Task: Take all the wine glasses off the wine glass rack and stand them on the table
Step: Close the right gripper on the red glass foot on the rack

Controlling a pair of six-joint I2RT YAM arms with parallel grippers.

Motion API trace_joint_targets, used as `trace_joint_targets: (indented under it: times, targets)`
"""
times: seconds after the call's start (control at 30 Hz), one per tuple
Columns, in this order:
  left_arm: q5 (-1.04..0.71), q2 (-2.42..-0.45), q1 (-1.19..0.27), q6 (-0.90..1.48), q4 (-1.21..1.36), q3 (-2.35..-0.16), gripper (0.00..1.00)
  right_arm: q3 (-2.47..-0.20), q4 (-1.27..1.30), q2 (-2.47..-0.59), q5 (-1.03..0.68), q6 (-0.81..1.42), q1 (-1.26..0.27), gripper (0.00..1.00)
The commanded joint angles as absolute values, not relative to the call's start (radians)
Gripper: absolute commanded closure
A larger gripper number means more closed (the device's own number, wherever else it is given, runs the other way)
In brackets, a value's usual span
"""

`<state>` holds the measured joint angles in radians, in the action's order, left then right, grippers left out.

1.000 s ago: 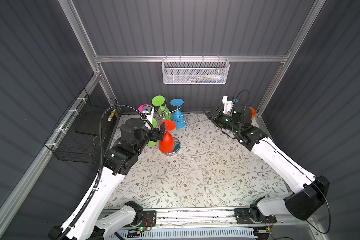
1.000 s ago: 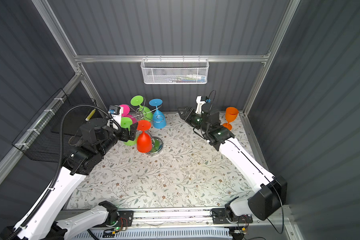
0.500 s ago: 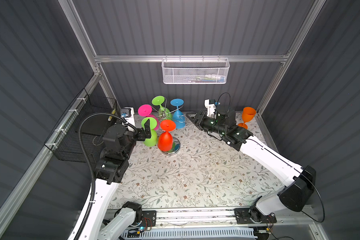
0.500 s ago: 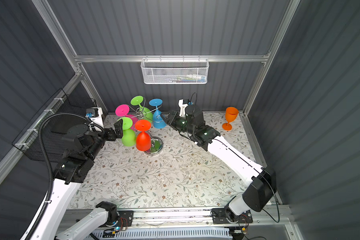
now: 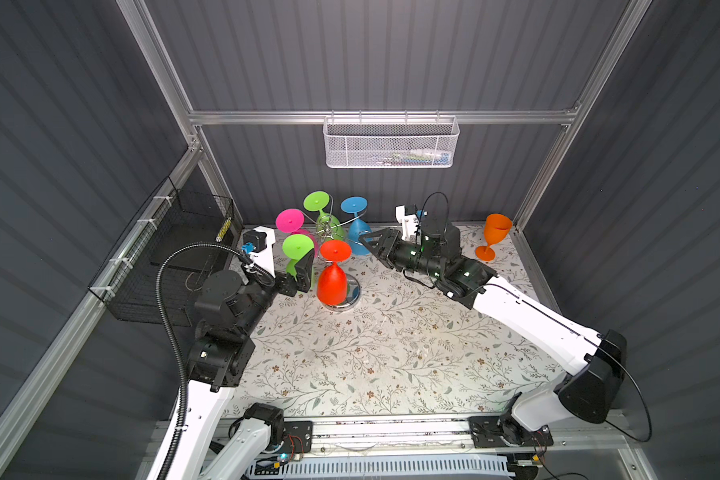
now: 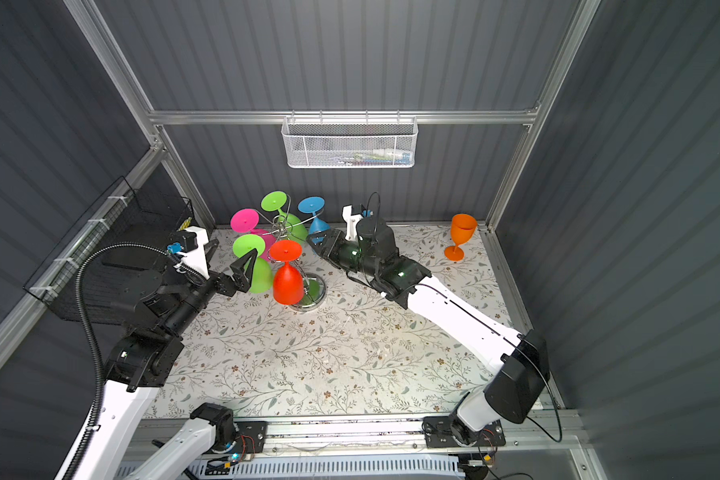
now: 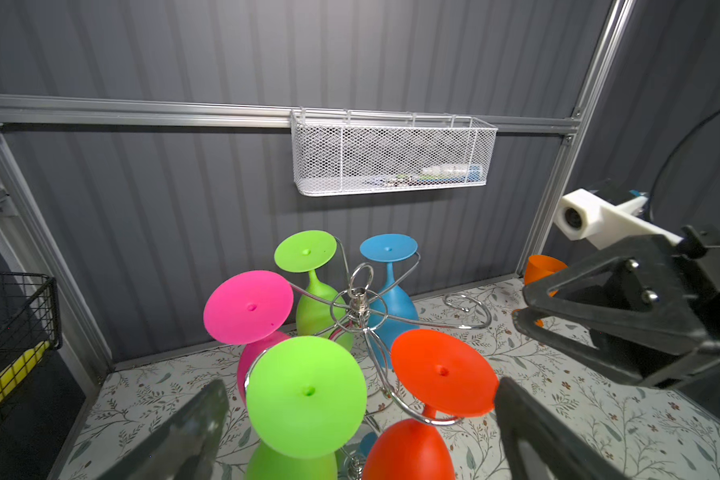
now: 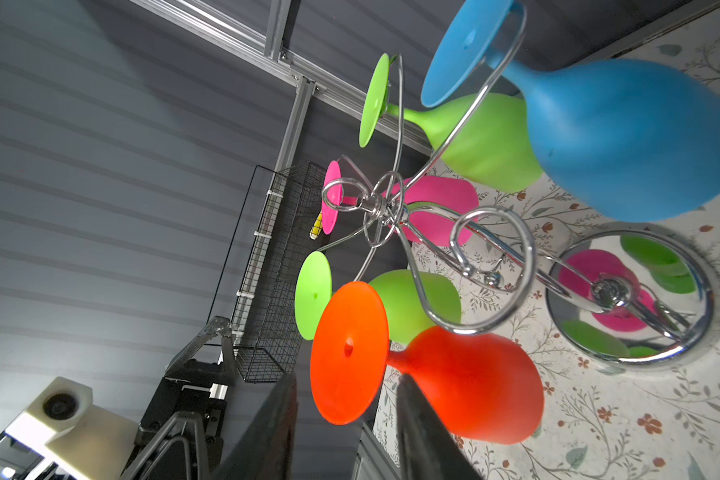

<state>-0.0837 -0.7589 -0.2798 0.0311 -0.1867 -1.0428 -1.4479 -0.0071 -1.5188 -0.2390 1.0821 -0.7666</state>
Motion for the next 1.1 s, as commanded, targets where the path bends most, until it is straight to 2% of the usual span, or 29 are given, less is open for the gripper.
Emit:
trace_joint_targets:
  times: [0.0,0.5,1.07]
  targets:
    - [-0.116,-0.746,-0.272,0.025,-0.142,-1.029,0.0,-1.476,0.019,-1.542,-0.251,1.109,-0.776,0.59]
    - [-0.102,-0.748,-0.272,0.009,-0.141,-1.018,0.0,-1.486,0.051,-1.604,-0.275,1.148,-0.807,0.63]
    - [-0.107,-0.741,-0.272,0.006,-0.135,-1.014,0.0,-1.538,0.083,-1.669,-0.297,1.177,-0.826,0.72]
